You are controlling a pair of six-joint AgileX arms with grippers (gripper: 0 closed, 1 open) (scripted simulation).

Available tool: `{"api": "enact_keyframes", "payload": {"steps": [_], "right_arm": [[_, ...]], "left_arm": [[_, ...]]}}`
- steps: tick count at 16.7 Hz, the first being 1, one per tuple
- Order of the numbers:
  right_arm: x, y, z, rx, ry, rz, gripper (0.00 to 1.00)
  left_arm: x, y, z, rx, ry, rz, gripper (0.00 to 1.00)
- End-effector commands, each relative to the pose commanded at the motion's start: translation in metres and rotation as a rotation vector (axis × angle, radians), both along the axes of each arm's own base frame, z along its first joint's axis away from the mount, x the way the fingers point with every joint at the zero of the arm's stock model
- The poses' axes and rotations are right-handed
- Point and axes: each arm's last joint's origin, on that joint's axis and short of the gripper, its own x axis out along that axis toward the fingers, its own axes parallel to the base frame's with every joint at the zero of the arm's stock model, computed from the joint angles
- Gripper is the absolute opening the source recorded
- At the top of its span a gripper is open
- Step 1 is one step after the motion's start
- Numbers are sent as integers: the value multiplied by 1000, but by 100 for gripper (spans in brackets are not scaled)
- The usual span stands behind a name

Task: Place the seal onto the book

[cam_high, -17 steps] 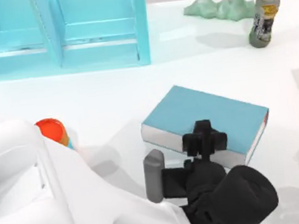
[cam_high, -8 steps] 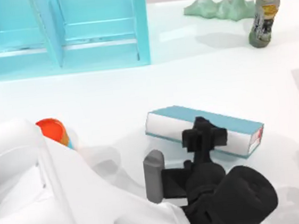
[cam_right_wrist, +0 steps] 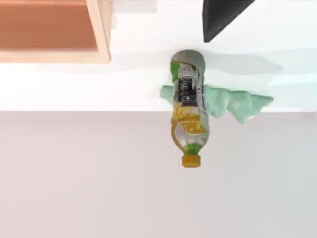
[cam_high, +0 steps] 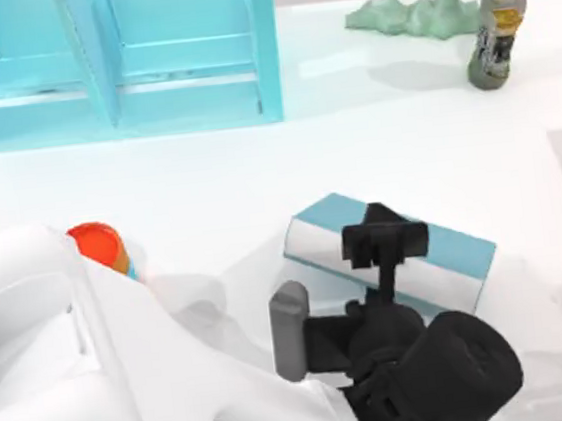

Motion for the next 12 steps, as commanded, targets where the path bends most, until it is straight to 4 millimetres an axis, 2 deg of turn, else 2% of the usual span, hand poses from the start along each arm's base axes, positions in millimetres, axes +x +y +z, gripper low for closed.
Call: {"api": "enact_keyframes", "payload": {"steps": [6,9,12], "right_arm": [[0,0,0,0,0,0,100],[0,0,0,0,0,0,100],[0,0,0,0,0,0,100]], "left_arm": [[-6,-2,-2,-2,9,-1,100],[-24,-9,-6,-13,34,4,100],[-51,-14,-10,-11,61,14,100]]}}
